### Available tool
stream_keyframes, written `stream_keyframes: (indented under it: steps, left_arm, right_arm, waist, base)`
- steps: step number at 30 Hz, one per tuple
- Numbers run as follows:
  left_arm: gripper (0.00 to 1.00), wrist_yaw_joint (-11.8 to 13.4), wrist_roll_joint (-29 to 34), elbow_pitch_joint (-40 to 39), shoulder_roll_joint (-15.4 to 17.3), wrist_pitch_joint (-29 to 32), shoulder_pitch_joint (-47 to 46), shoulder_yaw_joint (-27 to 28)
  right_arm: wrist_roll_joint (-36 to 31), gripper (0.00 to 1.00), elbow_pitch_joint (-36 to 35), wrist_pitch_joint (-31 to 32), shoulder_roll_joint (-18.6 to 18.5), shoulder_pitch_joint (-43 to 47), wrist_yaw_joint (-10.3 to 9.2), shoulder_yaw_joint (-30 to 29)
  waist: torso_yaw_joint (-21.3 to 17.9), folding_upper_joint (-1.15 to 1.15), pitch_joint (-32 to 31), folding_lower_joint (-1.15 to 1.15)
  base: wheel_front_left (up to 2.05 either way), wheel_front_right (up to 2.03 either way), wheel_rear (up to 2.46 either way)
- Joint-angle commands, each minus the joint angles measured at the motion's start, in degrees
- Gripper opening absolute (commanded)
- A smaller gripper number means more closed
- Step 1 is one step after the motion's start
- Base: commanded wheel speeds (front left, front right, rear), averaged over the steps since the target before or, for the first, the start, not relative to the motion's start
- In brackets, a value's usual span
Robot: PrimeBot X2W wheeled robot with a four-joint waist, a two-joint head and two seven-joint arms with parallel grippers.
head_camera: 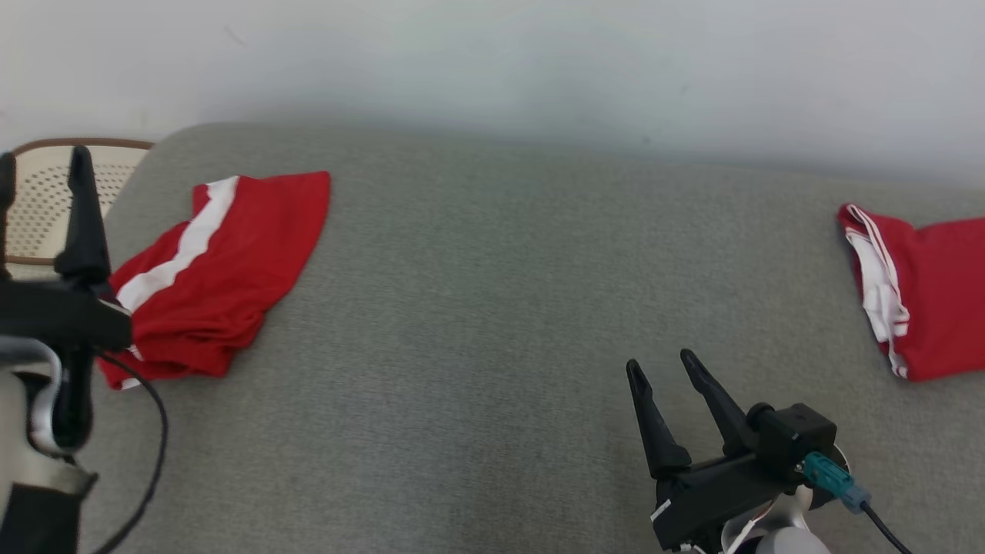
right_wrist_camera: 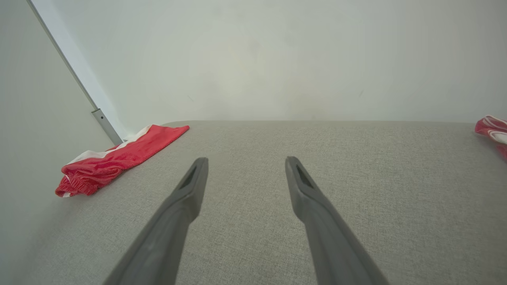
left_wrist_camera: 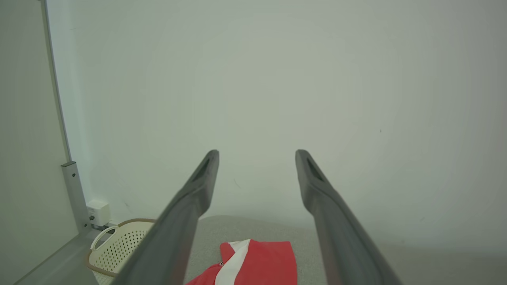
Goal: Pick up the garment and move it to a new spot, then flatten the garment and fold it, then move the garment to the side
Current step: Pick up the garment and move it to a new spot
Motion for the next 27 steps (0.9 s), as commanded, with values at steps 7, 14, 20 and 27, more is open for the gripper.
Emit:
stream_keyframes:
  steps: [7, 14, 20, 27]
  left_arm:
    - [1.0, -1.9, -0.9, 10.3, 5.0, 2.0, -8.6, 1.5]
    - [1.0, -3.2, -1.8, 19.1, 8.6, 3.8, -14.5, 2.0]
    - [1.0, -4.9, -1.8, 26.3, 10.7, 7.0, -18.3, 0.2]
    - [1.0, -6.7, -2.6, 35.7, 12.1, 12.7, -23.2, -3.1]
  right_arm:
    - [-0.4, 1.0, -1.5, -0.9, -0.7, -2.8, -0.04, 0.6]
    - [-1.5, 1.0, -3.3, -1.3, -0.5, -4.5, -0.04, 0.8]
    - [-2.0, 1.0, -4.5, -1.3, 0.0, -5.1, -0.04, 1.3]
    - [-2.0, 1.0, -4.8, -0.8, -0.2, -5.9, -0.04, 1.4]
  waist:
    - [-8.2, -0.01, 7.9, -0.02]
    - [-11.9, -0.01, 12.2, -0.02]
    - [-13.8, -0.01, 14.6, -0.02]
    - [-15.3, -0.01, 16.7, -0.02]
  base:
    - [0.0, 0.0, 0.0]
    - [0.0, 0.0, 0.0]
    - [0.0, 0.0, 0.0]
    - [0.0, 0.0, 0.0]
